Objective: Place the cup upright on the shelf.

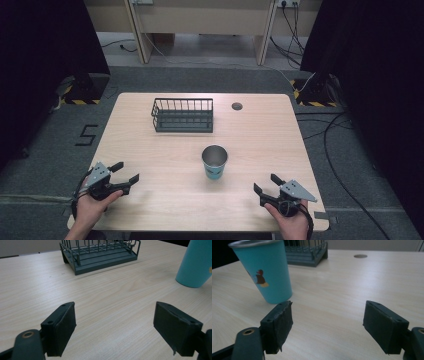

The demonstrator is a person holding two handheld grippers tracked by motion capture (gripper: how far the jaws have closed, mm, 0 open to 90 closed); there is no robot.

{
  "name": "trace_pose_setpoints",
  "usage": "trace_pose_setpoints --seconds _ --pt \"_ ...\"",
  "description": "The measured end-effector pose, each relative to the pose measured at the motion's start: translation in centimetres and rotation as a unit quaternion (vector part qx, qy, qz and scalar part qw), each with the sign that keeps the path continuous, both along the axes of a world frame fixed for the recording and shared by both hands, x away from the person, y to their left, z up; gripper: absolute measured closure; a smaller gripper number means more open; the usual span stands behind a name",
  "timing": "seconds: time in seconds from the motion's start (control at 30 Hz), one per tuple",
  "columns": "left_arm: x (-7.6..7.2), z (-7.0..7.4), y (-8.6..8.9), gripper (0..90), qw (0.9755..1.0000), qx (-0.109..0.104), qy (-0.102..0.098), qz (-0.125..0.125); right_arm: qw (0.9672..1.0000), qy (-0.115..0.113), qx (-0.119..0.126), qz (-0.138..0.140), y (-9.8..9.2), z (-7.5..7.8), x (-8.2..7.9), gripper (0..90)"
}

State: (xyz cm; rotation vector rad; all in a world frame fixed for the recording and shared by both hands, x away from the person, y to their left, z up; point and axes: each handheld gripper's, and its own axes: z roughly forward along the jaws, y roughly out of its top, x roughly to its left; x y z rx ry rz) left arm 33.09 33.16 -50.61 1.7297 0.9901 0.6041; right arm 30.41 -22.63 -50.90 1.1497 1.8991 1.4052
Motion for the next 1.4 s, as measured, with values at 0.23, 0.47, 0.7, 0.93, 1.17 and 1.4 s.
trace_pose_setpoints --seconds 0.23,0.47,0.7,0.93,1.17,1.4 --pt "-0.1 -0.1 0.0 18.2 1.0000 0.006 0.003 -0.005 0.9996 -0.020 0.003 0.019 0.9 0.5 -0.2 22.6" --pt "-0.1 -0.2 0.1 17.8 1.0000 0.003 0.002 -0.006 0.9991 -0.024 0.000 0.034 2.3 1.1 -0.2 21.7" --pt "0.0 -0.2 0.0 18.0 1.0000 0.004 0.002 -0.005 0.9984 -0.019 0.010 0.051 3.4 1.5 0.3 19.7" --pt "0.0 -0.2 0.0 18.1 1.0000 0.004 -0.001 -0.006 0.9975 -0.022 0.004 0.067 4.9 1.8 1.2 18.8" --pt "0.0 -0.1 0.0 17.4 1.0000 -0.004 -0.006 -0.005 0.9971 -0.016 0.001 0.074 6.1 1.9 1.9 18.2" --pt "-0.1 0.0 -0.1 17.3 0.9999 -0.007 -0.008 -0.004 0.9968 -0.008 0.000 0.079 6.8 1.8 2.7 18.3"
